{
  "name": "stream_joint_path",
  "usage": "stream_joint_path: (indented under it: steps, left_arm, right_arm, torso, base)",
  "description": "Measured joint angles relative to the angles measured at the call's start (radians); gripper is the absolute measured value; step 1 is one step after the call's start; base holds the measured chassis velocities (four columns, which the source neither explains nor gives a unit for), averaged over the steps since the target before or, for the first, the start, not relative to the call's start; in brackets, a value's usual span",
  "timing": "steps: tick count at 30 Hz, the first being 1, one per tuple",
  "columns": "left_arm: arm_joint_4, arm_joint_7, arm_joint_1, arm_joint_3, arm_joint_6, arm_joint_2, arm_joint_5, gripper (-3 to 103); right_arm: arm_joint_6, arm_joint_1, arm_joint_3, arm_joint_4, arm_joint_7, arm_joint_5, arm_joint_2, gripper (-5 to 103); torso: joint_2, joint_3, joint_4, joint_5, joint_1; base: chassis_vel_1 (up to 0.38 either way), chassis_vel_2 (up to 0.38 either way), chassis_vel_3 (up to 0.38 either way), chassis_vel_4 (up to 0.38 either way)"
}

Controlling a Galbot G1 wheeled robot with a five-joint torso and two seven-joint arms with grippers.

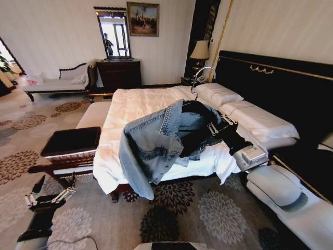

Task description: Pick up the clothes from the bed and hang them on the clothes hanger.

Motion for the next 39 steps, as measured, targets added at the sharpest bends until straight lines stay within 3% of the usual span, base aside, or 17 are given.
stream_joint_path:
  steps: [14,39]
  left_arm:
    - [0.000,0.000,0.000,0.000,0.000,0.000,0.000,100]
    - [0.000,0.000,0.000,0.000,0.000,0.000,0.000,100]
  right_arm:
    - [0.000,-0.013,0.041,0.016,0.002,0.019,-0.005,29]
    - [0.032,-0.114,0.085,0.010,0.009,-0.040,0.058,29]
  torso:
    - [0.000,0.000,0.0000,0.0001,0.000]
    - [0.000,0.000,-0.0001,0.0000,-0.001]
  base:
    - [0.201,-0.194,-0.201,0.197]
    - [0.167,-0.179,-0.170,0.170]
